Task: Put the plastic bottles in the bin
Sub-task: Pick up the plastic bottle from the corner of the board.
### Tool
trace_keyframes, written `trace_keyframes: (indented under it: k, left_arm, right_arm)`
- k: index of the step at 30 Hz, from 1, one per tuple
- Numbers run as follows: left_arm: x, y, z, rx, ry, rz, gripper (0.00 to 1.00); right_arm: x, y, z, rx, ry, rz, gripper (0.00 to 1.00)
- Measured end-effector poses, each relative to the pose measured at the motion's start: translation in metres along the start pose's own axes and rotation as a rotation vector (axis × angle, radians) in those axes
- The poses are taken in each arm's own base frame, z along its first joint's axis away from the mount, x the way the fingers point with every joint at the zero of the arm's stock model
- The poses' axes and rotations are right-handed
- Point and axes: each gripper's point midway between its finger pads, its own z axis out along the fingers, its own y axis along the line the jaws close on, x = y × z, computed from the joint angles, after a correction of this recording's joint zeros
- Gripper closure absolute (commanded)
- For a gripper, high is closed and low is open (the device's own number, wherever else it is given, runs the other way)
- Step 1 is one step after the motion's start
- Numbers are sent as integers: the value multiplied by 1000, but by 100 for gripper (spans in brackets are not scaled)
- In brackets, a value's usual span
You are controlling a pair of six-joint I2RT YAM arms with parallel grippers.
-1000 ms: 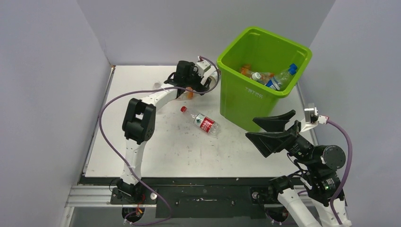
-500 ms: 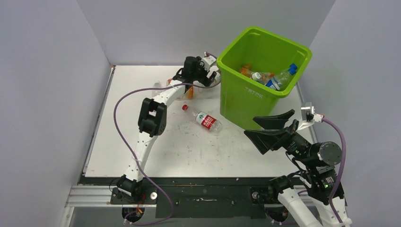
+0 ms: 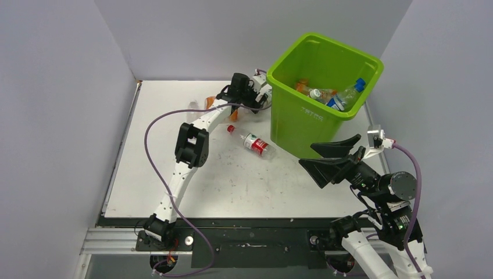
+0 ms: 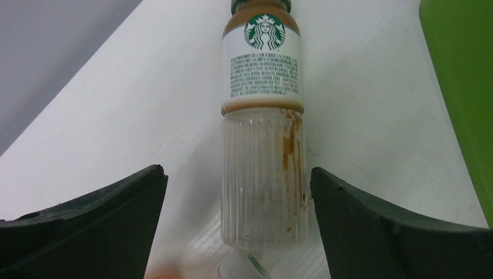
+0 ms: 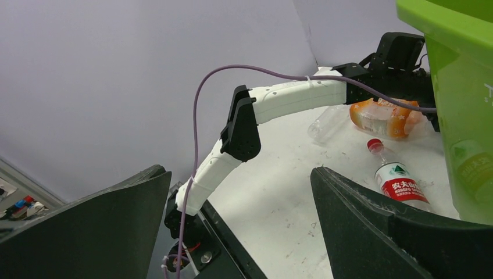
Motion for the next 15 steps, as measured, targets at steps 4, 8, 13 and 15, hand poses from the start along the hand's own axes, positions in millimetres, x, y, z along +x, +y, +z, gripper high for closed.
trace_keyframes:
  k: [4,8,13,15]
  left_arm:
    - [-10,2,-4,0,-2,9,17]
    - [-7,1,-5,6,15,19,17]
    - [1,-3,-2,18,42,35,26]
    - [5,-6,0,24,53,40,51]
  right_arm:
    - [-1,-1,0,6,-4,1,5]
    - [-1,-2,0,11,-8,1,5]
    - [-2,-3,1,15,-9,1,6]
    - [-1,-4,1,17,-7,3,6]
